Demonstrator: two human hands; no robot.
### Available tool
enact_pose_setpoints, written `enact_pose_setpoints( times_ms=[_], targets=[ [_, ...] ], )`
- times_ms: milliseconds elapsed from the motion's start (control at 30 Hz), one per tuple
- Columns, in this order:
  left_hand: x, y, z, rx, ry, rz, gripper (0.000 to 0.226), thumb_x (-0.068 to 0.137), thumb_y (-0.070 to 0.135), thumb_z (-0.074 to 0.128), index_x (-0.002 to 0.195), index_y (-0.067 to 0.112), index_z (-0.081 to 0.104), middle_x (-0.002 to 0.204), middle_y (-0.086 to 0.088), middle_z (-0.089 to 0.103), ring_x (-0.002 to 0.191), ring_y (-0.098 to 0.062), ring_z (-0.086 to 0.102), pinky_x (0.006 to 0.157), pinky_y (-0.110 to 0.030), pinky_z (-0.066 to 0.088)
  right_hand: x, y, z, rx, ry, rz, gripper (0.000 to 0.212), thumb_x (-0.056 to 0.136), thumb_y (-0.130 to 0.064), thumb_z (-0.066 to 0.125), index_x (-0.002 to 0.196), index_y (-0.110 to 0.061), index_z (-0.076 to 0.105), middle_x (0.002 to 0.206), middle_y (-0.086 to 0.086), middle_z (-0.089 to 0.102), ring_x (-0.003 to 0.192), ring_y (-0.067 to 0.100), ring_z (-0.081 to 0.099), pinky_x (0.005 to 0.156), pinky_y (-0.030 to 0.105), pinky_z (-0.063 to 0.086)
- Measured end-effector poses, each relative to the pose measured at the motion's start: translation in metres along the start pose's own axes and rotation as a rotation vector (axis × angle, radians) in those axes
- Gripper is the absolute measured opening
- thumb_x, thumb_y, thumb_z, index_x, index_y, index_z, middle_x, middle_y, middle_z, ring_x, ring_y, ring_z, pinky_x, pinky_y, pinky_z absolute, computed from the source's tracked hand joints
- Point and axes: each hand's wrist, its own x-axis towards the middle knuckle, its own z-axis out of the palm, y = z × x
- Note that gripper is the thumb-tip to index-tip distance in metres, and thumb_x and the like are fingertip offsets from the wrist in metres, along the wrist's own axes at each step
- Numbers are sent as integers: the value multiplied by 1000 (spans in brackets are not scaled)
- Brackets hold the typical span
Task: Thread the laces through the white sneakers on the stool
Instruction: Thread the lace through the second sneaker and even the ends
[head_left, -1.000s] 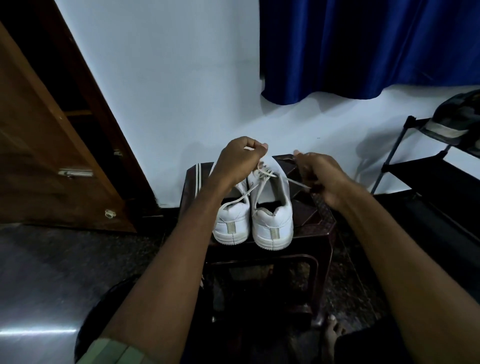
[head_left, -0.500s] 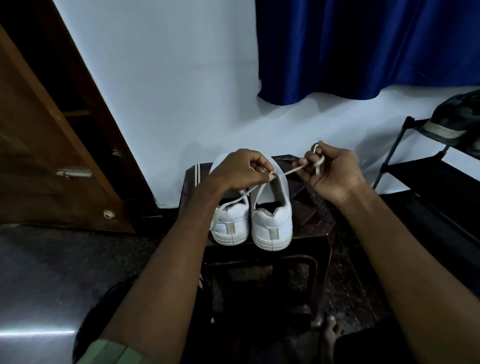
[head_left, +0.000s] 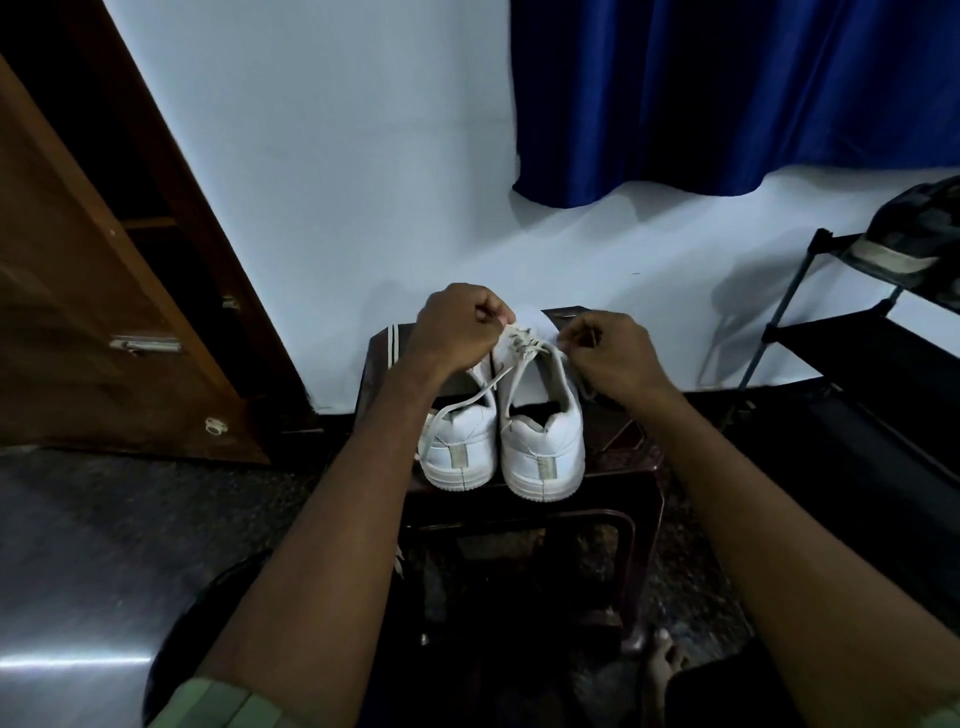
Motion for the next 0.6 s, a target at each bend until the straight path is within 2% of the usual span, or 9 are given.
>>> enact_pose_setpoints(
  times_ms=[67, 133, 200, 300, 433, 600],
  targets=[
    [2, -4, 2, 91, 56, -1, 24, 88, 12, 63, 87, 29, 80, 80, 21, 74, 80, 2, 69, 81, -23, 55, 7, -6, 5, 43, 34, -108, 12, 88, -18, 78, 98, -23, 81, 88, -5, 75, 83, 12, 68, 79, 28, 53],
    [0, -4, 7, 129, 46, 5, 26, 86, 11, 61, 88, 31, 79, 90, 14, 78, 89, -8, 71, 86, -29, 57, 16, -9, 11, 72, -3, -145, 20, 90, -13, 74, 103, -26, 81, 88, -9, 75, 83, 9, 69, 83, 27, 55],
    [1, -5, 14, 180, 21, 28, 27, 87, 12, 60, 90, 32, 78, 90, 13, 77, 90, -14, 71, 84, -33, 58, 21, -8, 19, 10, -21, -176, 30, 88, -10, 69, 106, -31, 81, 93, -12, 74, 85, 7, 68, 86, 29, 56],
    [5, -10, 18, 200, 20, 55, 24, 86, 11, 62, 91, 32, 75, 77, 14, 70, 83, -13, 68, 78, -34, 58, 26, -5, 23, -79, -4, -216, 36, 83, -6, 68, 101, -34, 82, 91, -11, 70, 81, 8, 65, 78, 27, 51],
    [11, -16, 21, 186, 28, 80, 11, 87, 23, 77, 85, 33, 72, 75, 17, 69, 79, -7, 64, 75, -29, 52, 27, -4, 23, -105, 38, -283, 28, 82, -7, 74, 90, -33, 80, 87, -11, 67, 76, 7, 62, 72, 27, 48],
    [17, -22, 27, 198, 9, 135, 12, 89, 28, 77, 84, 33, 67, 82, 12, 70, 84, -10, 64, 76, -31, 51, 22, -5, 28, -99, 53, -299, 13, 86, -16, 72, 84, -29, 74, 89, -9, 68, 79, 13, 63, 78, 35, 53]
  ],
)
